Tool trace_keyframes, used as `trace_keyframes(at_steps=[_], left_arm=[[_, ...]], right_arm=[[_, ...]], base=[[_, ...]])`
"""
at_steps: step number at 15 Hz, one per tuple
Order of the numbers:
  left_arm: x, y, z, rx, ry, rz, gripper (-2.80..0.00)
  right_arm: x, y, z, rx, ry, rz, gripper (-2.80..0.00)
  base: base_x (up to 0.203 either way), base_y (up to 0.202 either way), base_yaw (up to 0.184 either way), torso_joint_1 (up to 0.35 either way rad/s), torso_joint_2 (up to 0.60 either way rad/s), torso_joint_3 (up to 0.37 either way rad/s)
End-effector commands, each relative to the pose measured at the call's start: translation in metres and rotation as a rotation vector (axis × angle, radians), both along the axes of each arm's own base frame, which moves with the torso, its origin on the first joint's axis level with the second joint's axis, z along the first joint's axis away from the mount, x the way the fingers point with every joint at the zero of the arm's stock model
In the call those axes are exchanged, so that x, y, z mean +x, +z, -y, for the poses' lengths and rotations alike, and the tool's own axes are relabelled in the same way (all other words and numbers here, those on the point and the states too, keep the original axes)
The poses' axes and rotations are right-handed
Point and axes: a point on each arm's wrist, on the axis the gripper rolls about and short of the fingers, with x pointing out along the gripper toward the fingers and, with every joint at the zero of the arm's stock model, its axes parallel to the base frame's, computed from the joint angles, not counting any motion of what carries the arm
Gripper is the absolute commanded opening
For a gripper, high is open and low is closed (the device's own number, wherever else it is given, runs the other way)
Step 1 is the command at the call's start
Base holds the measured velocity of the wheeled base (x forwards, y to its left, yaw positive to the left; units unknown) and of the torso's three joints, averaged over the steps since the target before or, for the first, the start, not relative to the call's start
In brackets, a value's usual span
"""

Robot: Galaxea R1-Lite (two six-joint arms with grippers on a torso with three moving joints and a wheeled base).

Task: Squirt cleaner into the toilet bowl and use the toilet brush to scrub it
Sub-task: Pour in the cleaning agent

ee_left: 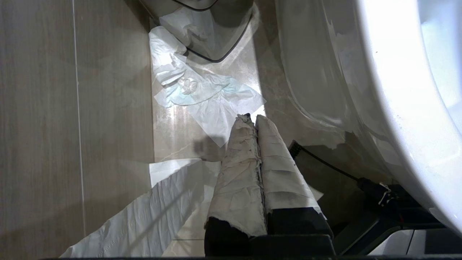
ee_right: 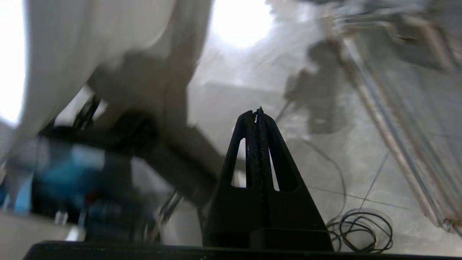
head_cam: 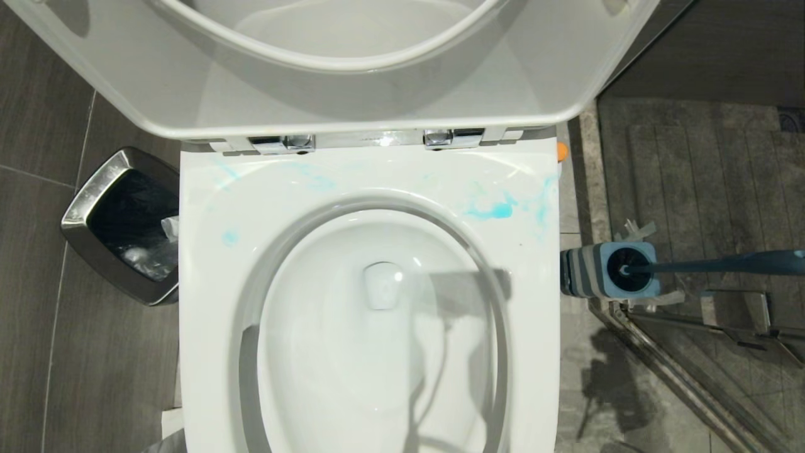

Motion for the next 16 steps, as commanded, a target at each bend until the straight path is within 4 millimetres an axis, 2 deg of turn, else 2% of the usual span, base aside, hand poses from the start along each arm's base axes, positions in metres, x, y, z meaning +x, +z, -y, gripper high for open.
trace_keyframes(at_steps=[1, 5, 8, 10, 12, 16], left_arm=[[0.0, 0.0, 0.0, 0.0, 0.0, -0.003, -2.8], [0.0, 0.0, 0.0, 0.0, 0.0, -0.003, -2.8], [0.0, 0.0, 0.0, 0.0, 0.0, -0.002, -2.8], [0.0, 0.0, 0.0, 0.0, 0.0, -0.003, -2.8], [0.0, 0.0, 0.0, 0.0, 0.0, -0.002, -2.8], [0.0, 0.0, 0.0, 0.0, 0.0, -0.002, -2.8]], right_arm=[[0.032, 0.009, -0.001, -0.037, 0.096, -0.152, -2.8], [0.066, 0.001, -0.002, -0.049, 0.134, -0.31, -2.8], [0.107, -0.006, -0.003, -0.092, 0.107, -0.354, -2.8], [0.134, -0.01, -0.014, -0.15, 0.135, -0.338, -2.8], [0.148, -0.018, -0.032, -0.239, 0.159, -0.344, -2.8], [0.175, -0.027, -0.043, -0.29, 0.131, -0.36, -2.8]], base=[[0.0, 0.0, 0.0, 0.0, 0.0, 0.0], [0.0, 0.0, 0.0, 0.0, 0.0, 0.0], [0.0, 0.0, 0.0, 0.0, 0.0, 0.0], [0.0, 0.0, 0.0, 0.0, 0.0, 0.0], [0.0, 0.0, 0.0, 0.0, 0.0, 0.0], [0.0, 0.0, 0.0, 0.0, 0.0, 0.0]])
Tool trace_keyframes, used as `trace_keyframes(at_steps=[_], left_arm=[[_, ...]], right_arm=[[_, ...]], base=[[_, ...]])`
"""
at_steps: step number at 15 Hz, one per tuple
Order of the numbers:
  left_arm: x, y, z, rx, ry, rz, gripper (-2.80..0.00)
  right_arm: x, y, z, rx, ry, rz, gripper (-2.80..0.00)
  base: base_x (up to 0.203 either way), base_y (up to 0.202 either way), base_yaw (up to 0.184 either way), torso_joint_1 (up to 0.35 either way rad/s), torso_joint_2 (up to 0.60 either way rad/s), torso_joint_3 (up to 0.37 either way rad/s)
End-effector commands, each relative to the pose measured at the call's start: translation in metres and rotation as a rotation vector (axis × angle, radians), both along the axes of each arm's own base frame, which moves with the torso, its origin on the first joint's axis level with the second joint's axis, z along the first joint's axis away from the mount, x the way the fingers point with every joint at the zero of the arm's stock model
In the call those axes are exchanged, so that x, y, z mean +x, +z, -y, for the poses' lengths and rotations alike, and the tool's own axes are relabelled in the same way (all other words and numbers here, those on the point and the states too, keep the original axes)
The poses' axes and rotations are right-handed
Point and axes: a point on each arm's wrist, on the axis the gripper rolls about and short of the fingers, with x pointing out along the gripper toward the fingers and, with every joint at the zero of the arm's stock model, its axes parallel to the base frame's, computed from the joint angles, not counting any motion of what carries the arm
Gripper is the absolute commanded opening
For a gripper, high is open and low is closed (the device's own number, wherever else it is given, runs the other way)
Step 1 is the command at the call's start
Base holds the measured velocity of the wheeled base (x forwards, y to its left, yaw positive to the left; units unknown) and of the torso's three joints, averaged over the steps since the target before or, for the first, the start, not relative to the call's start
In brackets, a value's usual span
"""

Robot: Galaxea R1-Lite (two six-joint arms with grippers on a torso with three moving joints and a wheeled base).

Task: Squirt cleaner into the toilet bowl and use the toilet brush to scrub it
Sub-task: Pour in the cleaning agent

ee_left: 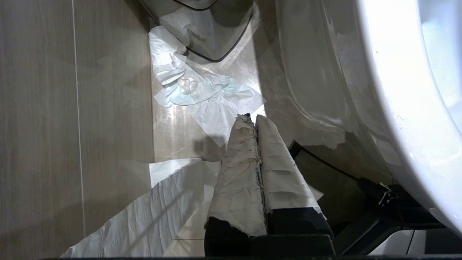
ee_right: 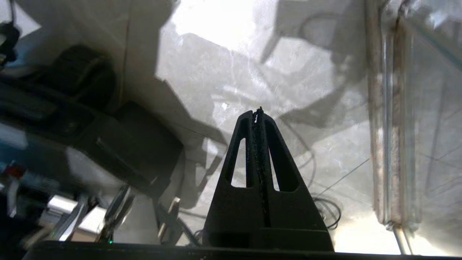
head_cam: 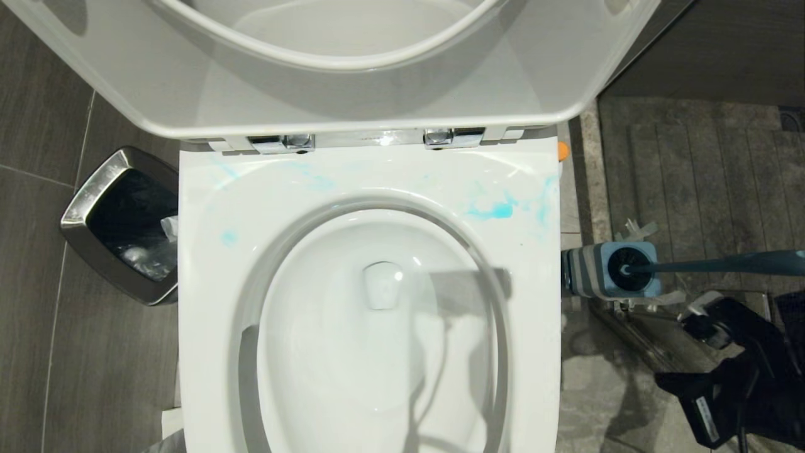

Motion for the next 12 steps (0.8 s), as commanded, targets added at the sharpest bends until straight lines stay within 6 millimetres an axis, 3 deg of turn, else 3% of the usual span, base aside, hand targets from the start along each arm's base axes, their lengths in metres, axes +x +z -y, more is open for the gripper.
trace_keyframes(at_steps=[1, 4, 6, 9, 12], left_arm=[[0.0, 0.0, 0.0, 0.0, 0.0, -0.002, -2.8], [0.0, 0.0, 0.0, 0.0, 0.0, -0.003, -2.8], [0.0, 0.0, 0.0, 0.0, 0.0, -0.002, -2.8], [0.0, 0.0, 0.0, 0.0, 0.0, -0.002, -2.8], [0.0, 0.0, 0.0, 0.0, 0.0, -0.002, -2.8]], right_arm=[[0.018, -0.012, -0.006, -0.018, -0.003, -0.028, -2.8], [0.018, -0.013, -0.006, 0.002, -0.025, -0.025, -2.8], [0.02, -0.012, -0.007, 0.028, -0.029, 0.068, -2.8], [0.018, -0.029, -0.006, 0.085, -0.021, 0.287, -2.8], [0.013, -0.046, -0.005, 0.08, -0.008, 0.322, -2.8]], base=[[0.0, 0.0, 0.0, 0.0, 0.0, 0.0], [0.0, 0.0, 0.0, 0.0, 0.0, 0.0], [0.0, 0.0, 0.0, 0.0, 0.0, 0.0], [0.0, 0.0, 0.0, 0.0, 0.0, 0.0], [0.0, 0.0, 0.0, 0.0, 0.0, 0.0]])
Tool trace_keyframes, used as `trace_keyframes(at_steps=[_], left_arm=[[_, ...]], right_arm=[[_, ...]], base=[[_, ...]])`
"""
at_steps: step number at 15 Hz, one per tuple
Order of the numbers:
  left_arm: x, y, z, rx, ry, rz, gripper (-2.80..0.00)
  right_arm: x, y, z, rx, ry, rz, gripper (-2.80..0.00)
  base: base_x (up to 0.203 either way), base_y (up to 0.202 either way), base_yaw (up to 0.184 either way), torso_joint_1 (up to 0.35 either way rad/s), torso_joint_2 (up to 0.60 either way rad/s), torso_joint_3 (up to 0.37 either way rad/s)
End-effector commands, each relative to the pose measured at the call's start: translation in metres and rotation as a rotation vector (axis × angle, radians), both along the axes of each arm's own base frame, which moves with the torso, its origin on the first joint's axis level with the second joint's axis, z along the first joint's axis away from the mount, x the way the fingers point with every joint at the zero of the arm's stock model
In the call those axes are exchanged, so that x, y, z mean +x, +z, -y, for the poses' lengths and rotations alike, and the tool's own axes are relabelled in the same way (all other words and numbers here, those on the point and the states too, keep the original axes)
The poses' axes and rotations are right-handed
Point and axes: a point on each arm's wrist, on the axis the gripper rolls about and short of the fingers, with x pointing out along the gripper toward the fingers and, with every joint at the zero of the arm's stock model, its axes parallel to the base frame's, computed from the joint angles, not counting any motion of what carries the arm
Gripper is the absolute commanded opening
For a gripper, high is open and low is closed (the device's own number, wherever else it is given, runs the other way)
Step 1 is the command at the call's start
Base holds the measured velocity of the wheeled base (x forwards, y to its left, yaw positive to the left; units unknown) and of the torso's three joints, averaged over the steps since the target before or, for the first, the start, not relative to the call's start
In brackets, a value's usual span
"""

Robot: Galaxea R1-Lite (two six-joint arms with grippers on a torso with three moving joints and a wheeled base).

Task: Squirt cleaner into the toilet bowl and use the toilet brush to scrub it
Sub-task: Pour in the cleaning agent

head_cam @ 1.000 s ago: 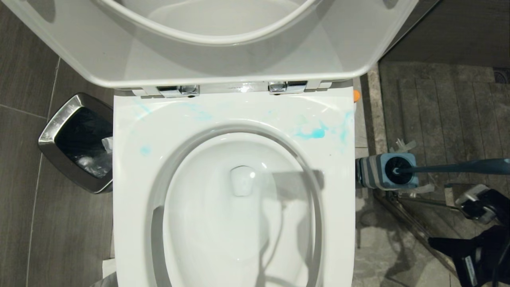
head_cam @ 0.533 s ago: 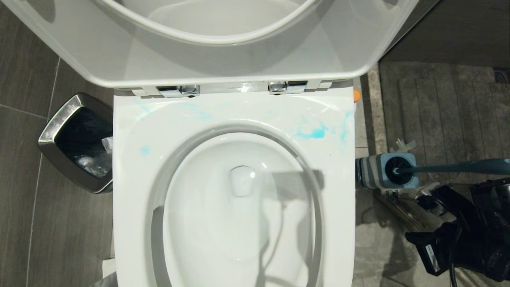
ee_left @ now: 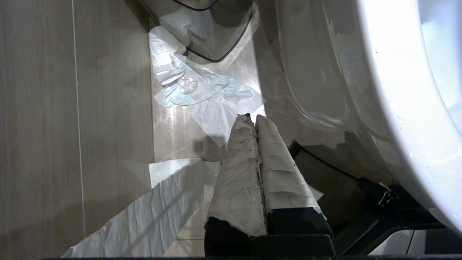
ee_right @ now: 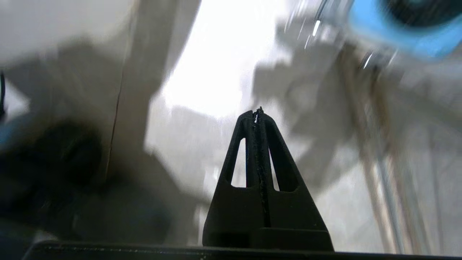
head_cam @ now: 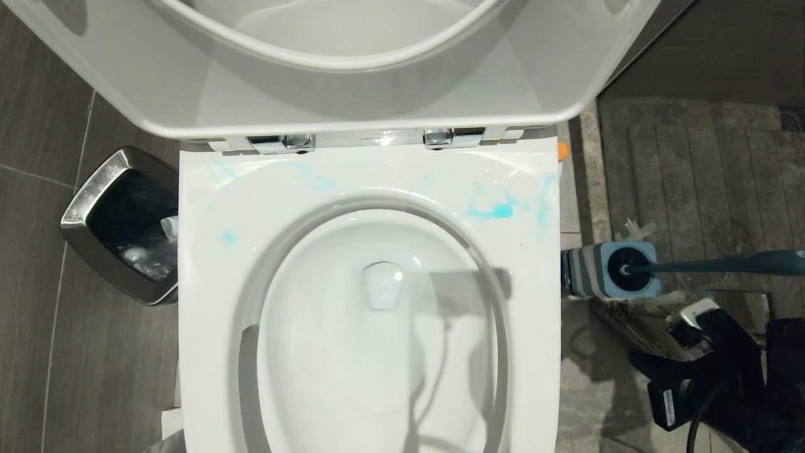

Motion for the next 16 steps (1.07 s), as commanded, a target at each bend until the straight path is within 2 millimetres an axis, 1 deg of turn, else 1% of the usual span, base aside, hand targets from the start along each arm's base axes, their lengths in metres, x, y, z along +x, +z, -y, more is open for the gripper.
trace_keyframes(at_steps=[1, 2, 4, 6, 8, 10, 12, 16], left_arm=[[0.0, 0.0, 0.0, 0.0, 0.0, -0.002, -2.8], [0.0, 0.0, 0.0, 0.0, 0.0, -0.003, -2.8], [0.0, 0.0, 0.0, 0.0, 0.0, -0.003, -2.8], [0.0, 0.0, 0.0, 0.0, 0.0, -0.004, -2.8], [0.0, 0.0, 0.0, 0.0, 0.0, -0.002, -2.8], [0.0, 0.0, 0.0, 0.0, 0.0, -0.002, -2.8], [0.0, 0.0, 0.0, 0.0, 0.0, -0.004, -2.8], [0.0, 0.0, 0.0, 0.0, 0.0, -0.003, -2.8]], right_arm=[[0.004, -0.008, -0.001, 0.017, -0.006, 0.044, -2.8], [0.009, -0.008, -0.002, 0.046, -0.019, 0.064, 0.0], [0.021, -0.005, -0.004, 0.071, -0.035, 0.094, 0.0], [0.029, -0.007, -0.005, 0.074, -0.038, 0.091, 0.0], [0.036, -0.013, -0.007, 0.104, -0.052, 0.081, 0.0], [0.049, -0.017, -0.011, 0.148, -0.063, 0.116, 0.0], [0.067, -0.021, -0.015, 0.156, -0.061, 0.155, 0.0], [0.109, -0.015, -0.019, 0.114, -0.065, 0.281, 0.0]], base=[[0.0, 0.0, 0.0, 0.0, 0.0, 0.0], [0.0, 0.0, 0.0, 0.0, 0.0, 0.0], [0.0, 0.0, 0.0, 0.0, 0.0, 0.0], [0.0, 0.0, 0.0, 0.0, 0.0, 0.0], [0.0, 0.0, 0.0, 0.0, 0.0, 0.0], [0.0, 0.0, 0.0, 0.0, 0.0, 0.0], [0.0, 0.0, 0.0, 0.0, 0.0, 0.0], [0.0, 0.0, 0.0, 0.0, 0.0, 0.0]])
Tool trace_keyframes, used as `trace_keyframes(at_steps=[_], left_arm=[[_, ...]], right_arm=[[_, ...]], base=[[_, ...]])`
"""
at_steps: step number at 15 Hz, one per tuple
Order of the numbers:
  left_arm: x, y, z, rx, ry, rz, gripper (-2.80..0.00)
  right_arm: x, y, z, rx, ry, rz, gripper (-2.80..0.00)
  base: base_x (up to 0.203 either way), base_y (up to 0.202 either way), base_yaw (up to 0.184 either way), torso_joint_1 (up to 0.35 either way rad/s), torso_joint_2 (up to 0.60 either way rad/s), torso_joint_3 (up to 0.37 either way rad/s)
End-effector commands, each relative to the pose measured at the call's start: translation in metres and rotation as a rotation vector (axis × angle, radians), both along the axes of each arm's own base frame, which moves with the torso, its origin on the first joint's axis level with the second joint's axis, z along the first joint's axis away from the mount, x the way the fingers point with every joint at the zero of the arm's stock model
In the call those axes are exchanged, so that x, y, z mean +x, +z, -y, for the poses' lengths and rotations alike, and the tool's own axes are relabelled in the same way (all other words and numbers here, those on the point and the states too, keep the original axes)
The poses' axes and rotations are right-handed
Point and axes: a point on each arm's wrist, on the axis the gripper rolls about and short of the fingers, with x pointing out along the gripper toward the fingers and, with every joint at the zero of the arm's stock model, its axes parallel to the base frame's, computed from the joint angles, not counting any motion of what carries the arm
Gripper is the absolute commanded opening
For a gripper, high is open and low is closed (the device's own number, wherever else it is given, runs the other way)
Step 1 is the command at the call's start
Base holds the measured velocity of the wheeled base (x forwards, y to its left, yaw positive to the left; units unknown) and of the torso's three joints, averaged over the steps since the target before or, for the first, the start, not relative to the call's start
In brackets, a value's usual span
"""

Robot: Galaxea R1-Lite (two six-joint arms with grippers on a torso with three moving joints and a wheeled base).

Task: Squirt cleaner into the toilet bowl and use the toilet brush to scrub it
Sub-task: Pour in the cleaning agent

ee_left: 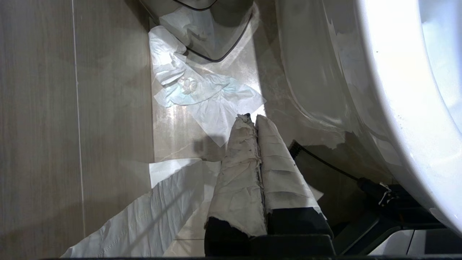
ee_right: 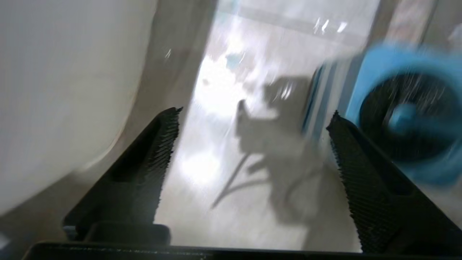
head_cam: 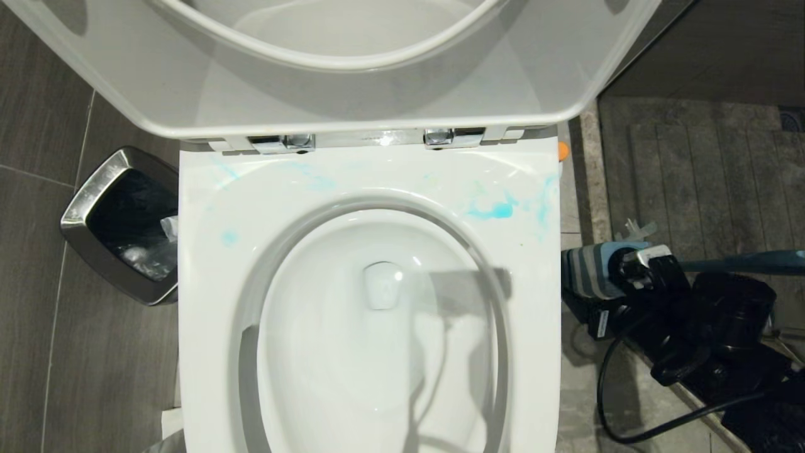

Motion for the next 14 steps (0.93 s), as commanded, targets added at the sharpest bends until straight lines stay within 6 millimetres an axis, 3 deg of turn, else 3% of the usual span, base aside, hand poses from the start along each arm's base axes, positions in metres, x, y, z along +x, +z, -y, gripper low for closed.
trace_keyframes(at_steps=[1, 6, 14], left_arm=[[0.0, 0.0, 0.0, 0.0, 0.0, -0.003, -2.8], [0.0, 0.0, 0.0, 0.0, 0.0, -0.001, -2.8], [0.0, 0.0, 0.0, 0.0, 0.0, -0.003, -2.8]], right_arm=[[0.027, -0.006, -0.003, -0.02, -0.019, 0.04, 0.0], [0.083, -0.003, -0.007, -0.031, -0.04, 0.227, 0.0], [0.145, -0.018, -0.026, -0.074, -0.007, 0.377, 0.0]], base=[[0.0, 0.0, 0.0, 0.0, 0.0, 0.0], [0.0, 0.0, 0.0, 0.0, 0.0, 0.0], [0.0, 0.0, 0.0, 0.0, 0.0, 0.0]])
